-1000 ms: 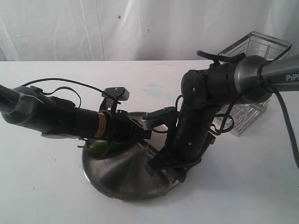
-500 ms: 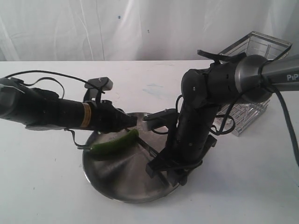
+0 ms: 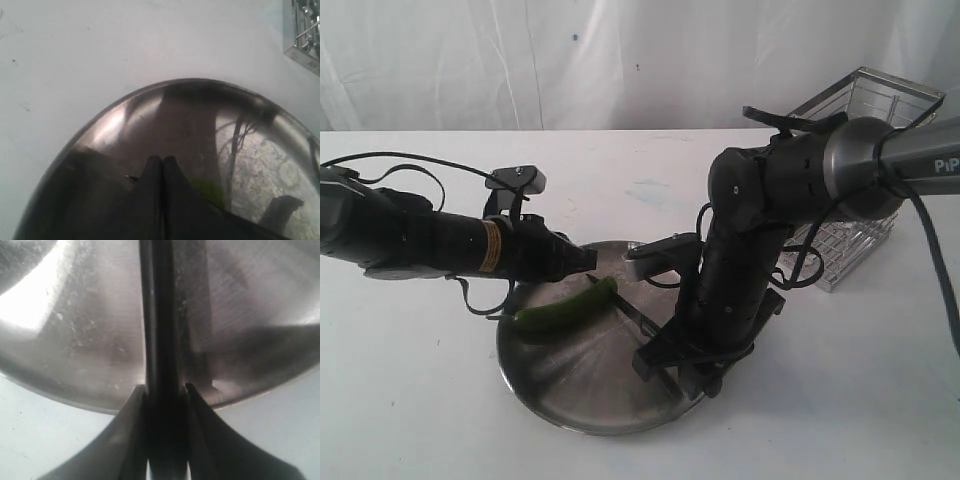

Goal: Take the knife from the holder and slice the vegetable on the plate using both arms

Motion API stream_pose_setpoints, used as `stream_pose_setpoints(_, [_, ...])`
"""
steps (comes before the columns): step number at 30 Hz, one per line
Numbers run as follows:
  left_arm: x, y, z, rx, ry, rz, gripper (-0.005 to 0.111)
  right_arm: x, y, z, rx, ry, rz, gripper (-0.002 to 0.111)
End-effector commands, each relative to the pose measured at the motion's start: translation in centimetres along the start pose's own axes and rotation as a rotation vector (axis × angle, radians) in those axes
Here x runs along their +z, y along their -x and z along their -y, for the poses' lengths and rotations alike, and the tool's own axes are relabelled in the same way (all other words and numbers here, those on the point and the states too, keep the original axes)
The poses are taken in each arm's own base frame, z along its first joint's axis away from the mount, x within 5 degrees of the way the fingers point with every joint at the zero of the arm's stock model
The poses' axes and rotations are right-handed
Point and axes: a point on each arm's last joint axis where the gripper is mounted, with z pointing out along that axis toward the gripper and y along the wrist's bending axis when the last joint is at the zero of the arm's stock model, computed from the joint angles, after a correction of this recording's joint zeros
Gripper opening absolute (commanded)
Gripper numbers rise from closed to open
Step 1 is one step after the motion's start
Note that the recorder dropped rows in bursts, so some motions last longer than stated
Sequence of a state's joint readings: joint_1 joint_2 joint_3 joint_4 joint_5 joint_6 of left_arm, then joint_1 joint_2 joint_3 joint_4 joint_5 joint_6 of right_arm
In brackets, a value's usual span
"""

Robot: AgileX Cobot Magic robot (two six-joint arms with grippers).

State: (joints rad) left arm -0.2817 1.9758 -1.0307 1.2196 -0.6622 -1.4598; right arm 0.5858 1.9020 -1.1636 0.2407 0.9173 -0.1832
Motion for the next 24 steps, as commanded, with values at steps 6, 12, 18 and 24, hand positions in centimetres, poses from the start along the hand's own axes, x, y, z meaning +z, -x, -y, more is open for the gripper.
stream_pose_setpoints(6, [0.9,-0.7,-0.4,0.007,-0.033,0.021,0.000,-0.3,0.0,0.2,0.003,-0.011,0.010,0.000])
stream_pose_setpoints(12, [0.9,-0.4,-0.5,0.011,-0.021,0.058,0.000,-0.3,0.0,0.2,0.003,-0.011,0.010,0.000])
stream_pose_setpoints(18, [1.2,-0.8,-0.7,0.008,-0.009,0.038,0.000,-0.3,0.0,0.2,0.006,-0.008,0.012,0.000])
stream_pose_setpoints(24, [2.6,-2.7,-1.5,-0.012,-0.015,-0.017,0.000,-0.3,0.0,0.2,0.006,-0.009,0.016,0.000])
